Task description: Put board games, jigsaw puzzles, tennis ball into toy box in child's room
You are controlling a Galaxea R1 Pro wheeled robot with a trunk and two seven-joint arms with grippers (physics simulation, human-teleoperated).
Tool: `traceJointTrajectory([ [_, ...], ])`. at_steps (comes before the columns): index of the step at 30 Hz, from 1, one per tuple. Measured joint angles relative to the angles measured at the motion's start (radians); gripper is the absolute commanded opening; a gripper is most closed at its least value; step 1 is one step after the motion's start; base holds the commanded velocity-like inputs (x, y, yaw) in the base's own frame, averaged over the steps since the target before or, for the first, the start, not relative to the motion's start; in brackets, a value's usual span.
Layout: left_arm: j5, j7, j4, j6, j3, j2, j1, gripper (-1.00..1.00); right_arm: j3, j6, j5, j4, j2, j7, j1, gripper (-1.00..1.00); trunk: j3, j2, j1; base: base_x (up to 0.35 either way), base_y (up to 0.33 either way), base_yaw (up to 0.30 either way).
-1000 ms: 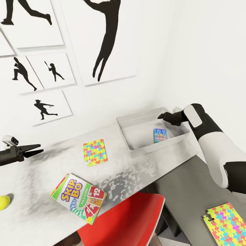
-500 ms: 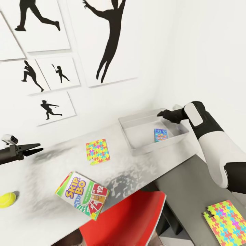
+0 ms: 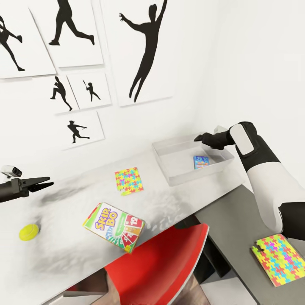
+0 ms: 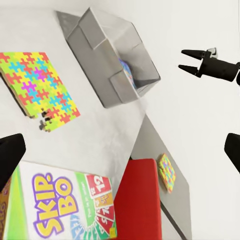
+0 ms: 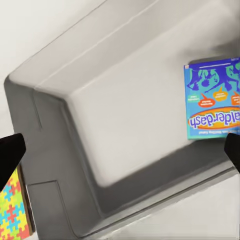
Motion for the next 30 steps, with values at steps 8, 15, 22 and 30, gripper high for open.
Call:
traceJointTrajectory([
  [8, 0.0, 0.0, -0.001, 0.0, 0.0, 0.0, 0.001, 1.0, -0.003, 0.003, -0.001, -0.004, -0.001, 0.0, 0.005, 1.0, 0.013, 0.0, 0.0, -0.019, 0.006, 0.0],
  [15, 0.001, 0.0, -0.001, -0.001, 0.0, -0.001, 0.001, 1.0, -0.005, 0.004, -0.004, -0.005, -0.003, 0.0, 0.009, 1.0, 0.025, 0.0, 0.0, -0.003, 0.001, 0.0],
  [22, 0.001, 0.0, -0.001, -0.001, 0.0, -0.001, 0.001, 1.0, -0.007, 0.005, -0.009, -0.005, -0.007, 0.001, 0.011, 1.0, 0.031, 0.0, 0.0, 0.0, 0.0, 0.0],
  [30, 0.001, 0.0, -0.001, -0.001, 0.0, 0.0, 0.002, 1.0, -0.006, 0.005, -0.01, -0.005, -0.009, 0.002, 0.012, 1.0, 0.032, 0.0, 0.0, 0.0, 0.0, 0.0],
])
